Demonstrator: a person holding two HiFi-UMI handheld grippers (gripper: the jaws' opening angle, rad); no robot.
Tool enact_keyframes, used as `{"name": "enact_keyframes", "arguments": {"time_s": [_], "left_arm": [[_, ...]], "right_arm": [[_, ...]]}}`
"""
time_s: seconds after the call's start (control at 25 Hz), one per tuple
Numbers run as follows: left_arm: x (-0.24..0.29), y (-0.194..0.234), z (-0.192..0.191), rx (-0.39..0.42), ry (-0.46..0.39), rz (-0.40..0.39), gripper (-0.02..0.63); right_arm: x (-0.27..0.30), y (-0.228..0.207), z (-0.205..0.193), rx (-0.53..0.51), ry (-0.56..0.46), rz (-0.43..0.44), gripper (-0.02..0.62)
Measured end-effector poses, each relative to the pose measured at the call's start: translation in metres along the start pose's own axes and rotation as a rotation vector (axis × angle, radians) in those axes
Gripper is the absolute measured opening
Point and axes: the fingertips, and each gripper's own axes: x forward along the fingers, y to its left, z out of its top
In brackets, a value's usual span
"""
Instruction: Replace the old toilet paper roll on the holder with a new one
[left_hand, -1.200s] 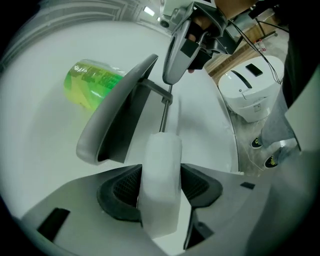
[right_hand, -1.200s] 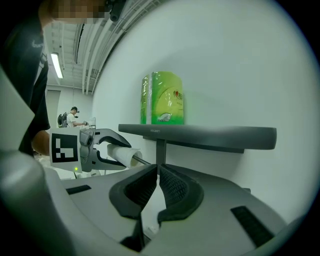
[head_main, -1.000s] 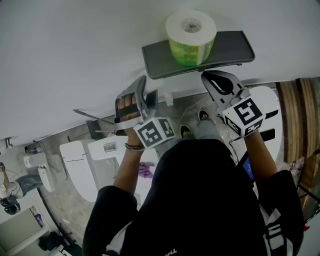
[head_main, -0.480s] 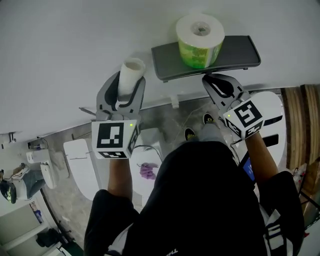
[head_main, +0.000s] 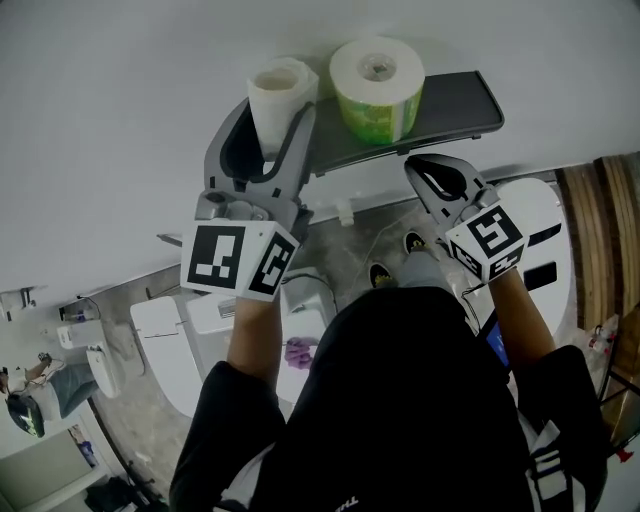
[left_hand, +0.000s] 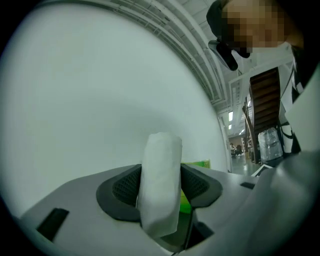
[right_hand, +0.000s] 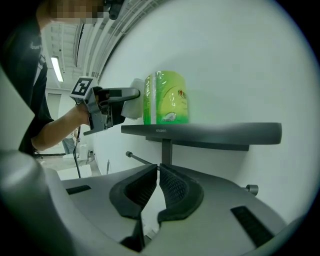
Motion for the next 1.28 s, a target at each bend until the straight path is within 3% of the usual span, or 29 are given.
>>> {"name": "enact_keyframes", "arguments": {"time_s": [0.28, 0.56, 1.28], "left_arm": [[0.018, -0.003, -0.016, -0.025, 0.002, -0.033, 0.244], [0.026, -0.007, -0.017, -0.110, -0.050, -0.083, 0.244], [0.016, -0.009, -0.045, -0.047, 0.074, -0.157, 0.318]], "right_arm": [[-0.008, -0.007, -0.009, 0.011, 0.006, -0.026, 0.028], [-0.009, -0.007, -0.010, 0.018, 0.007, -0.030, 0.028], [-0.016, -0.002, 0.010, 0.054, -0.016, -0.017, 0.028]]}}
